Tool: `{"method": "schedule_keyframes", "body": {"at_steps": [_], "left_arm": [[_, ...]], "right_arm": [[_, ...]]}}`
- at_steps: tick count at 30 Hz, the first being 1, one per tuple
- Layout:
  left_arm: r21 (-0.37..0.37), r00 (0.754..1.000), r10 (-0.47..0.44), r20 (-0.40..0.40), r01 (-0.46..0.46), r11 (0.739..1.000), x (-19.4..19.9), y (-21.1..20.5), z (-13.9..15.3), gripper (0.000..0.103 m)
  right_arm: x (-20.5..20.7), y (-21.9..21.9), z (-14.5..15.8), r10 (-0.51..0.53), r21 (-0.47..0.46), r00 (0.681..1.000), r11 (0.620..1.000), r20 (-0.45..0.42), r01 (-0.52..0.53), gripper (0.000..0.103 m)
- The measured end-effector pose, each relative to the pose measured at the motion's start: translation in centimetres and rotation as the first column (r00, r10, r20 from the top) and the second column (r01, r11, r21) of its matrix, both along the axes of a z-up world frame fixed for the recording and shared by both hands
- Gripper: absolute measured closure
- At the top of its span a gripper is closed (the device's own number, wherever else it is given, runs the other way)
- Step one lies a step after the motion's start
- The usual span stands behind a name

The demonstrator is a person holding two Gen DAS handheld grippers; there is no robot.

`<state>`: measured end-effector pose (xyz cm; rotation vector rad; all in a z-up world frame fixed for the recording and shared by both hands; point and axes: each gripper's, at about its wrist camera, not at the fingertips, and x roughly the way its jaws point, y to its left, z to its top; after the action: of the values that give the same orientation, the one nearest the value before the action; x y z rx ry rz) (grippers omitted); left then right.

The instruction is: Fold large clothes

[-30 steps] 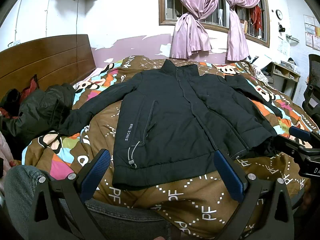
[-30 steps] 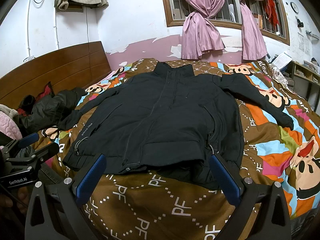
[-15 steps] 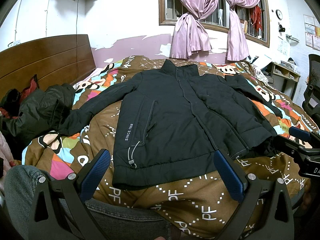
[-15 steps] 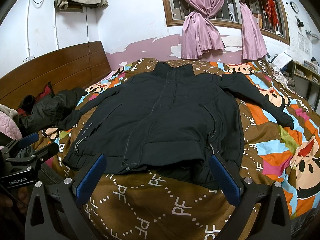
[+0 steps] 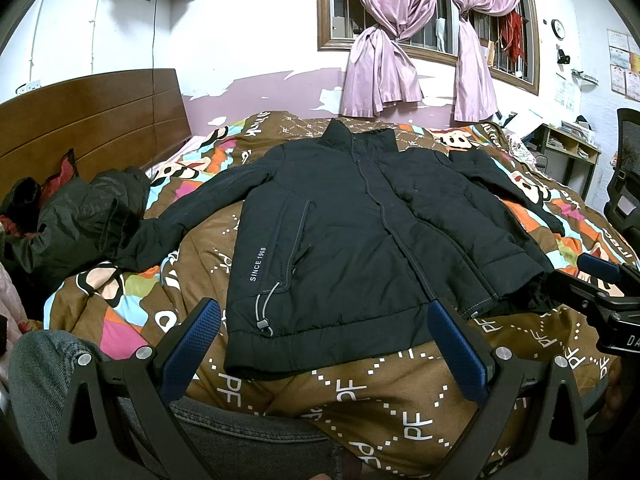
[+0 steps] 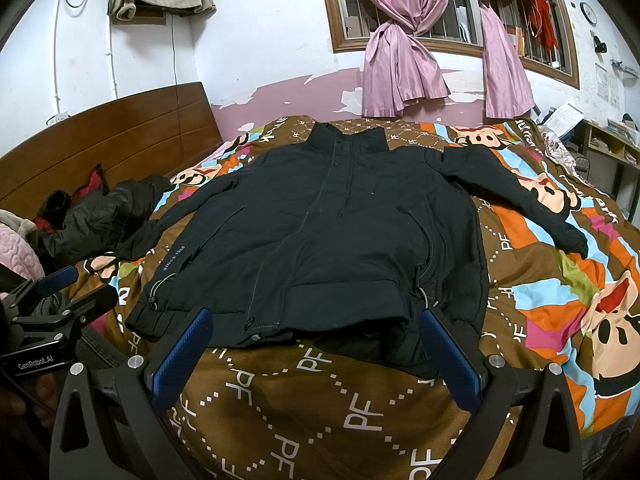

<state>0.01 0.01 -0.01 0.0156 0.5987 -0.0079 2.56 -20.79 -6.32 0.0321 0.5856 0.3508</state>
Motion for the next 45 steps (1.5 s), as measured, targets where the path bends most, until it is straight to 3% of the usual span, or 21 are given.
{"method": "schedule_keyframes", "body": {"at_steps": [37, 45], "left_arm": [[0.0, 1.0, 0.001, -0.004, -0.001, 1.0, 0.0, 0.0, 0.0, 0.002], [-0.022, 0.998, 0.026, -0.057, -0.028, 0.999, 1.6, 0.7, 0.0, 0.002]], "right_arm": [[0.2, -0.1, -0.2, -0.001, 0.002, 1.0, 1.0, -0.005, 0.001, 0.0], [0.5, 0.0, -0.3, -0.02, -0.013, 0.999, 1.0, -0.03, 0.02, 0.0]]}}
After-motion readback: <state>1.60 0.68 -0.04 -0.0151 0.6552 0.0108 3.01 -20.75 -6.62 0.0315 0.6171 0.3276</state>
